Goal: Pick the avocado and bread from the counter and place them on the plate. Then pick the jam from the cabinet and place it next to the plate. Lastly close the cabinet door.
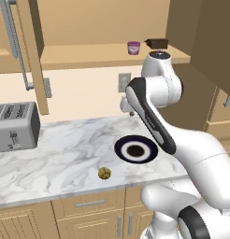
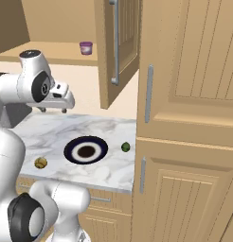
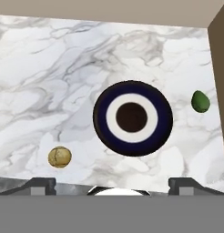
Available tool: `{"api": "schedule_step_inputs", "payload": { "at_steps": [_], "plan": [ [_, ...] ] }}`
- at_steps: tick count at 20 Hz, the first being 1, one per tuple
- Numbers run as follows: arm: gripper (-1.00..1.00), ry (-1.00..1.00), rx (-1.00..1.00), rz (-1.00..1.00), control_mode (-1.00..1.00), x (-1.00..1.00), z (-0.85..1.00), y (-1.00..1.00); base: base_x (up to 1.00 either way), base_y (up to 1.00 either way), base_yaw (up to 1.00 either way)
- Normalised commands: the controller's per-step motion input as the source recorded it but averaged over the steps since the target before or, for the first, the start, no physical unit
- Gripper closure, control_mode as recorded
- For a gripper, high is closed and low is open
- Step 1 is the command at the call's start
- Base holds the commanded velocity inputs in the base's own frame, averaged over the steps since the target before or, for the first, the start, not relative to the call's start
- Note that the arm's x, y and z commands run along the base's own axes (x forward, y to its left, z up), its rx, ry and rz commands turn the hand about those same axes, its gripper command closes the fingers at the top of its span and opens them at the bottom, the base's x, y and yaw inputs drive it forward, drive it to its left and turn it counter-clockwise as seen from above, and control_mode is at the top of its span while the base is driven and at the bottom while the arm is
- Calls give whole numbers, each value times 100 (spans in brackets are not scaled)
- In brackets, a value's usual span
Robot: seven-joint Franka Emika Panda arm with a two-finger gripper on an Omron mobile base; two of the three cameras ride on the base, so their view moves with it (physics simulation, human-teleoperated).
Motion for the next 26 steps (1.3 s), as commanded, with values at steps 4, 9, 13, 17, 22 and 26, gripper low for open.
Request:
{"api": "schedule_step_inputs", "payload": {
  "at_steps": [4,9,13,17,22,26],
  "plan": [
    [-100,1,0,0,-100,-19,-19,45,0,0,0],
    [-100,1,-1,0,-100,-38,-53,16,0,0,0],
    [-100,0,0,0,-100,-36,-56,9,0,0,0],
    [-100,2,0,0,-100,-20,-53,22,0,0,0],
    [-100,2,0,0,-100,-3,-53,31,0,0,0],
    [-100,7,0,0,-100,0,-55,40,0,0,0]
  ]
}}
